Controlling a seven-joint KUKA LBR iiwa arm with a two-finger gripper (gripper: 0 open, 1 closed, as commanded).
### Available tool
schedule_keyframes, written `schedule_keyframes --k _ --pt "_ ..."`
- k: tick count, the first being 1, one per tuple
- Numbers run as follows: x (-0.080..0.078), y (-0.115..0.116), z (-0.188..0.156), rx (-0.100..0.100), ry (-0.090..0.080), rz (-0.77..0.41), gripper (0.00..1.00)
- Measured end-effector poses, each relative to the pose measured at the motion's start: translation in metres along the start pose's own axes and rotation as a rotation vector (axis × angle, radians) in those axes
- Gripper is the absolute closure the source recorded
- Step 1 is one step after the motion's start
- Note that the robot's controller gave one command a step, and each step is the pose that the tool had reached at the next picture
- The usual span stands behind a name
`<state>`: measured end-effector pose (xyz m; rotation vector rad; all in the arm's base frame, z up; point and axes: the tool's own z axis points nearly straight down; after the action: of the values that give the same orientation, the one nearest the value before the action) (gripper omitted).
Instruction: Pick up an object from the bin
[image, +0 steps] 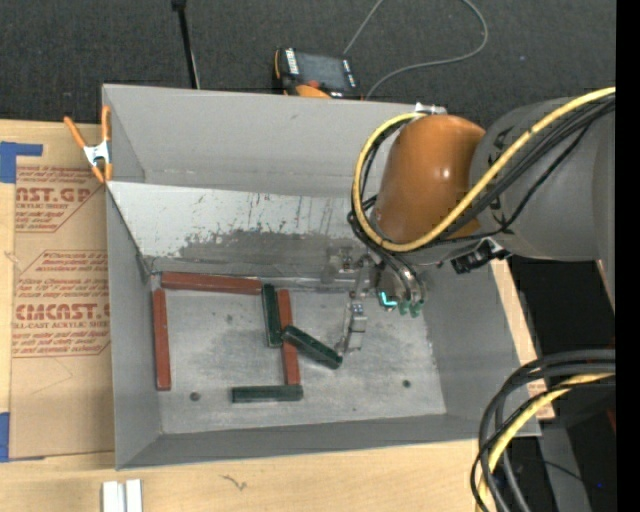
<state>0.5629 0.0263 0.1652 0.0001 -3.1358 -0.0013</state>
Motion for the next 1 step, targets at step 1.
schedule_keyframes --k 1 --pt "0.0017 0.0296 0.0959 0.001 -0.001 0.322 0.0"
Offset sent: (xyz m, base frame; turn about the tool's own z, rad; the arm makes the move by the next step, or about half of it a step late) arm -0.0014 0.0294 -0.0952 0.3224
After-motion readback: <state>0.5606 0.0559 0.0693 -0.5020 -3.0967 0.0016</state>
